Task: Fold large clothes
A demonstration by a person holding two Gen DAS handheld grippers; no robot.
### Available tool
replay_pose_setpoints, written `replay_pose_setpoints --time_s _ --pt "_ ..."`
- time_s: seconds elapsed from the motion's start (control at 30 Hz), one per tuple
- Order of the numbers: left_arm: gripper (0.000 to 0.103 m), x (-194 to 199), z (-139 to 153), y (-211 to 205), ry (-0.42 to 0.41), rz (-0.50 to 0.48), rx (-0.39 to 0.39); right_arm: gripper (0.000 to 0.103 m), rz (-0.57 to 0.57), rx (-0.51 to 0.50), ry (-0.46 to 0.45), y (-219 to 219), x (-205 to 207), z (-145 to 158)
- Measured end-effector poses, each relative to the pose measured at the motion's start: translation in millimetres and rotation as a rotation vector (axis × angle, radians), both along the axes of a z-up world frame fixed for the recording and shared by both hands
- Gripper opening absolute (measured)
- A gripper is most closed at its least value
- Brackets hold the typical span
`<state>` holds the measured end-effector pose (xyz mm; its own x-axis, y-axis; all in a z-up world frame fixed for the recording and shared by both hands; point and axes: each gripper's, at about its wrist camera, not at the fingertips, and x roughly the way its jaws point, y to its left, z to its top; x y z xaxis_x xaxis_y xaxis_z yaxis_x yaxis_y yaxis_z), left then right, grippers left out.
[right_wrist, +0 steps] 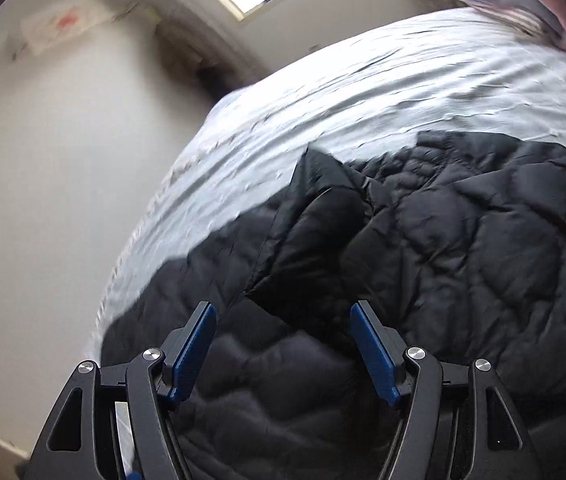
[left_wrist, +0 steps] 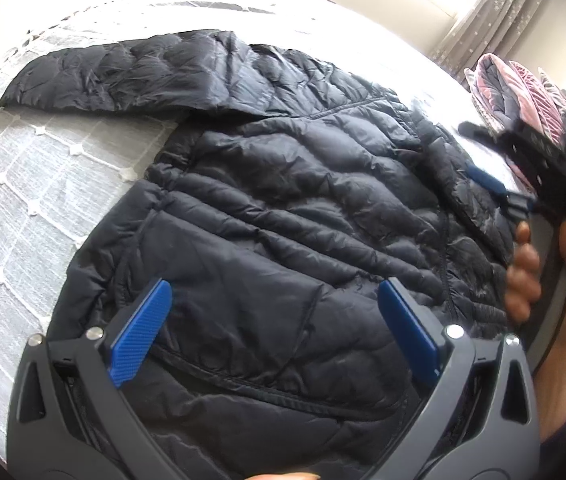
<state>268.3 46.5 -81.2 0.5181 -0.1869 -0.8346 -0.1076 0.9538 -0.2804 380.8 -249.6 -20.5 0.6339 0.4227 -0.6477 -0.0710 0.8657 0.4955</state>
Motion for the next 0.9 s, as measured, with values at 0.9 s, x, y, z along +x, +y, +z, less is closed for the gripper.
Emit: replay_pose_setpoints --time_s 0.9 --pt "0.103 12 16 160 0.025 0.232 -0.062 0.089 -0.096 -0.325 -0.002 -5 -236 0"
